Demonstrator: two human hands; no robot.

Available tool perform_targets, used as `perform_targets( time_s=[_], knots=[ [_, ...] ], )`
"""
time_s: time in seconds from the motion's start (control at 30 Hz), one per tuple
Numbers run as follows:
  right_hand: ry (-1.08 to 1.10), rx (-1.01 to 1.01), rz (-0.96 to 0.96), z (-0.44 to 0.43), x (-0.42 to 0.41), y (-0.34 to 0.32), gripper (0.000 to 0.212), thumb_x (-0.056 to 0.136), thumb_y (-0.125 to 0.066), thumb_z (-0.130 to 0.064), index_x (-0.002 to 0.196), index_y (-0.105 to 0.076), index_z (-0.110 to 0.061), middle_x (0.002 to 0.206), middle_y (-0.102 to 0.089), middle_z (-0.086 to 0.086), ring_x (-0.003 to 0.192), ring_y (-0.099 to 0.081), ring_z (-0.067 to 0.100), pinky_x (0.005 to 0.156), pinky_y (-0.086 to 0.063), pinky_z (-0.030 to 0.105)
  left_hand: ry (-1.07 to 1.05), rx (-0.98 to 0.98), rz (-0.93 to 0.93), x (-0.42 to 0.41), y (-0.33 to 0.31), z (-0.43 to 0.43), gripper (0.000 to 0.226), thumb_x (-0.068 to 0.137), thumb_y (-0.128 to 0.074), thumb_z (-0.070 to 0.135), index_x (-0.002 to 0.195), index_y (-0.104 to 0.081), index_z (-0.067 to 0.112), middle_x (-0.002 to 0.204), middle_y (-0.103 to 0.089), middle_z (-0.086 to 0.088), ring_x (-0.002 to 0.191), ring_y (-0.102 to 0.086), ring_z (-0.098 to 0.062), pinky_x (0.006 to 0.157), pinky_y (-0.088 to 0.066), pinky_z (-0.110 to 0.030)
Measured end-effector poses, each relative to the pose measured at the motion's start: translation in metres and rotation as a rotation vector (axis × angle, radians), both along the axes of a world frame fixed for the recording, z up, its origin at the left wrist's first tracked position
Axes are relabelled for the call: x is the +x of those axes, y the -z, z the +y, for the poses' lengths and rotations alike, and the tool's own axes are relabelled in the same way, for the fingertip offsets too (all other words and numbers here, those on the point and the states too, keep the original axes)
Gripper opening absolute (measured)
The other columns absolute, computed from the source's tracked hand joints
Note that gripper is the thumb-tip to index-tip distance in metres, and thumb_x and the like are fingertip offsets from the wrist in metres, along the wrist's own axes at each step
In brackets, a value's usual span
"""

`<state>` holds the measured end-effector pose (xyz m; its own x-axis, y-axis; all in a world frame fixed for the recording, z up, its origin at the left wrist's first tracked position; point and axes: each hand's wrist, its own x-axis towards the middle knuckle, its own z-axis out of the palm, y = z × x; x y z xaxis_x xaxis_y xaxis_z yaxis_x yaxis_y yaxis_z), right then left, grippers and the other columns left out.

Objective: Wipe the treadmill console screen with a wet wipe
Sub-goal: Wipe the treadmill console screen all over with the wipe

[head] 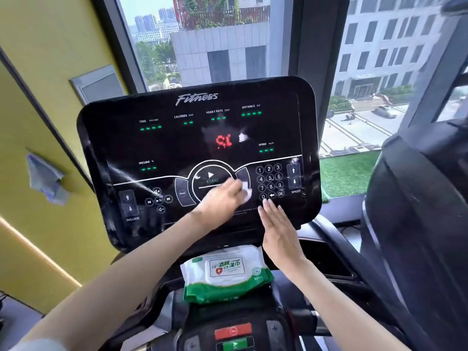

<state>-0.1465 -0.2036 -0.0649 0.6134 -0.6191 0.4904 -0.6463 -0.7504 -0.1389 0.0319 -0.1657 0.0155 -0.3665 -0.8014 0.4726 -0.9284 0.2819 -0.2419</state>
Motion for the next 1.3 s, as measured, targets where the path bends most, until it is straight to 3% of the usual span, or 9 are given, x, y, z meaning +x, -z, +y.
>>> perform_targets(
  time_s=[0.17,0.4,0.5,0.57,0.63,0.73,0.83,1.07,1.3],
  knots=[
    [-0.03,-0.016,-0.004,0.005,0.006,-0.001,0.069,0.061,-0.068,0.014,0.128,-0.05,0.007,0.137,-0.047,0.022,0.13,-0.043,0.031,0.113,-0.011,0.037,-0.26,-0.305,0.409,0.013,-0.044,-0.028,0.039,0.066,-0.052,-0.017,0.097,-0.066,0.001,0.085,-0.055,-0.014,0.079,-0.05,-0.029,0.056,-0.049,-0.035],
    [-0.064,-0.076,0.025,0.004,0.005,0.004,0.062,0.065,-0.066,0.009,0.125,-0.052,0.009,0.135,-0.048,0.025,0.128,-0.044,0.034,0.11,-0.029,0.044,0.148,-0.007,-0.205,0.01,0.022,0.016,0.026,0.079,-0.043,0.0,0.1,-0.057,0.004,0.083,-0.057,-0.01,0.073,-0.052,-0.025,0.069,-0.048,-0.035],
    [-0.028,-0.054,0.019,0.007,0.013,0.006,0.061,0.064,-0.067,0.011,0.123,-0.053,0.01,0.13,-0.05,0.029,0.124,-0.048,0.038,0.102,-0.04,0.05,-0.113,-0.184,0.044,0.025,-0.019,0.003,0.023,0.067,-0.056,-0.008,0.085,-0.064,0.004,0.075,-0.054,-0.012,0.067,-0.05,-0.03,0.062,-0.035,-0.034],
    [-0.008,-0.051,0.016,0.011,0.02,0.007,0.06,0.064,-0.066,0.012,0.123,-0.054,0.009,0.126,-0.05,0.035,0.12,-0.049,0.044,0.099,-0.042,0.054,-0.313,-0.317,0.286,0.035,-0.044,-0.002,0.035,0.058,-0.057,-0.018,0.086,-0.066,0.001,0.078,-0.055,-0.014,0.069,-0.051,-0.032,0.062,-0.038,-0.036],
    [-0.005,-0.057,0.014,0.015,0.025,0.008,0.061,0.066,-0.062,0.012,0.126,-0.052,0.007,0.124,-0.049,0.04,0.118,-0.048,0.049,0.098,-0.041,0.056,-0.345,-0.348,0.343,0.035,-0.043,-0.001,0.038,0.057,-0.055,-0.016,0.09,-0.066,0.0,0.081,-0.056,-0.014,0.071,-0.052,-0.032,0.062,-0.044,-0.038],
    [0.003,-0.058,0.009,0.017,0.027,0.006,0.06,0.067,-0.059,0.008,0.127,-0.052,0.004,0.123,-0.049,0.04,0.117,-0.049,0.05,0.098,-0.041,0.056,-0.085,-0.112,0.025,0.016,-0.001,0.013,0.033,0.057,-0.061,-0.009,0.085,-0.065,0.008,0.079,-0.057,-0.008,0.07,-0.053,-0.027,0.064,-0.042,-0.037],
    [0.027,-0.042,-0.009,0.019,0.027,0.001,0.058,0.068,-0.06,0.007,0.125,-0.053,0.004,0.126,-0.048,0.038,0.122,-0.046,0.047,0.101,-0.039,0.054,0.05,-0.038,-0.258,0.017,0.018,0.026,0.031,0.073,-0.043,0.001,0.094,-0.064,0.012,0.083,-0.058,-0.005,0.071,-0.055,-0.022,0.073,-0.038,-0.031],
    [-0.126,-0.083,0.001,0.035,0.048,-0.018,0.061,0.073,-0.043,0.005,0.133,-0.044,0.006,0.142,-0.038,0.026,0.135,-0.033,0.036,0.109,-0.03,0.049,-0.489,-0.497,0.438,0.059,-0.053,0.01,0.039,0.064,-0.047,-0.017,0.09,-0.068,0.002,0.077,-0.057,-0.013,0.066,-0.053,-0.031,0.059,-0.038,-0.034],
    [-0.1,-0.071,0.046,0.035,0.053,-0.015,0.06,0.071,-0.049,0.005,0.131,-0.044,0.01,0.14,-0.041,0.027,0.134,-0.035,0.035,0.11,-0.017,0.046,-0.082,-0.038,-0.089,0.032,0.016,0.037,0.037,0.07,-0.037,0.001,0.092,-0.066,0.01,0.079,-0.057,-0.005,0.073,-0.055,-0.024,0.072,-0.037,-0.031]
  ],
)
